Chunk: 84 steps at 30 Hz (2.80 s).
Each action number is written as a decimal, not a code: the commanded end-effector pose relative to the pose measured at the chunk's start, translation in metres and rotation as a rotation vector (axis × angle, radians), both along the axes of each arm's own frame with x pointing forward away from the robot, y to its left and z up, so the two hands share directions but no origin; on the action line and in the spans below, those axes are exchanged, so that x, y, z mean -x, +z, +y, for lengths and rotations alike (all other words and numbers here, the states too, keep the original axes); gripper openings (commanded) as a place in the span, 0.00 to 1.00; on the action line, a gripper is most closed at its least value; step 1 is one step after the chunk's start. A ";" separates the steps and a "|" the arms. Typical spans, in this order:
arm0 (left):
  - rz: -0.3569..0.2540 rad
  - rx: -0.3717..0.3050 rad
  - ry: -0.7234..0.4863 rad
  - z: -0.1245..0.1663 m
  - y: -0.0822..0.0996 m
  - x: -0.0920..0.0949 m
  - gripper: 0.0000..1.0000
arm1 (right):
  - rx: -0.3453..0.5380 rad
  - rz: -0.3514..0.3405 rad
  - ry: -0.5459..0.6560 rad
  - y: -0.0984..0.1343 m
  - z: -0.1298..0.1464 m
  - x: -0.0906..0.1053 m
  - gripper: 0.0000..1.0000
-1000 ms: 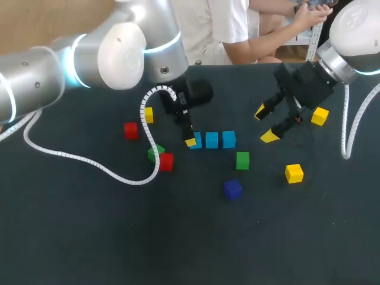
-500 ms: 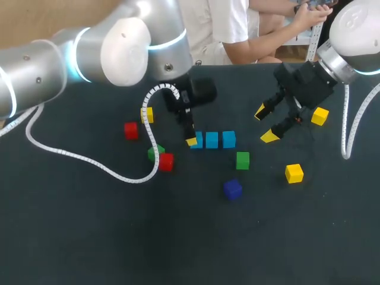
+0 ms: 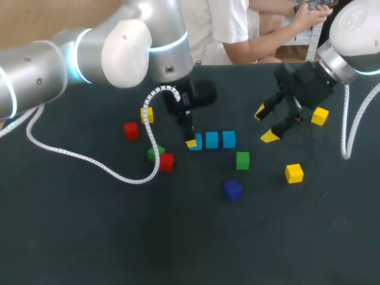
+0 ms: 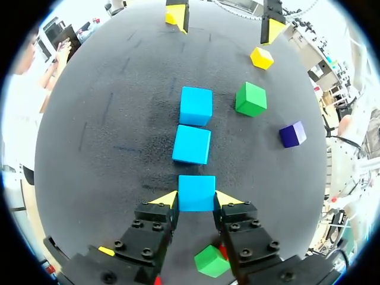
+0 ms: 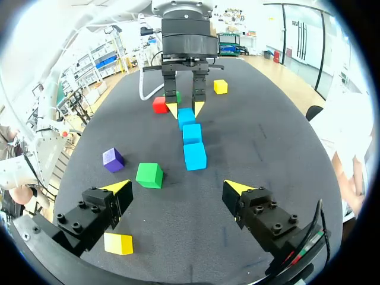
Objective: Place the blue cubes, place green cubes on the blue cubes, place the yellow cubes on the green cubes, then place the red cubes on the yellow cubes, and place purple cube on the red cubes.
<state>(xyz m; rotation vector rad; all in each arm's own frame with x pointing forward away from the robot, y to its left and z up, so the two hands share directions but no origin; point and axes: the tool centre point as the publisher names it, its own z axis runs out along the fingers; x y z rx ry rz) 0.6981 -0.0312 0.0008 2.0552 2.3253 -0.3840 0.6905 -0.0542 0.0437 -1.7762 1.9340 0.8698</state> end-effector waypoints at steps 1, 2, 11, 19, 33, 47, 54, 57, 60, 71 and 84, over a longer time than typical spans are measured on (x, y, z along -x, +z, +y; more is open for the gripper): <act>0.004 0.008 0.001 0.000 -0.004 -0.003 0.00 | -0.002 -0.001 0.000 0.000 0.000 0.000 1.00; 0.004 0.011 0.002 -0.001 -0.005 -0.003 0.00 | -0.002 -0.001 0.000 0.000 0.000 0.000 1.00; -0.002 0.016 0.004 0.001 -0.004 -0.008 0.00 | -0.002 -0.001 0.000 0.000 0.000 0.000 1.00; -0.014 0.009 0.005 0.003 0.001 -0.010 0.00 | -0.002 -0.001 0.000 0.000 0.000 0.000 1.00; -0.002 0.021 0.010 0.001 -0.006 -0.009 0.00 | -0.002 -0.001 0.000 0.000 0.000 0.000 1.00; 0.004 0.019 0.021 -0.002 -0.006 -0.007 1.00 | -0.002 -0.001 0.000 0.000 0.000 0.000 1.00; -0.013 0.039 0.039 0.002 -0.001 -0.004 1.00 | -0.002 -0.001 0.000 0.000 0.000 0.000 1.00; -0.033 0.064 0.054 0.005 0.003 -0.001 1.00 | -0.002 -0.001 0.000 0.000 0.000 0.000 1.00; -0.060 0.107 0.071 0.009 0.008 0.002 1.00 | -0.002 -0.001 0.000 0.000 0.000 0.000 1.00; -0.088 0.202 0.042 0.012 0.026 0.018 1.00 | -0.002 -0.001 0.000 0.000 0.000 0.000 1.00; -0.128 0.210 0.096 0.035 0.051 0.030 1.00 | -0.002 -0.001 0.000 0.000 0.000 0.000 1.00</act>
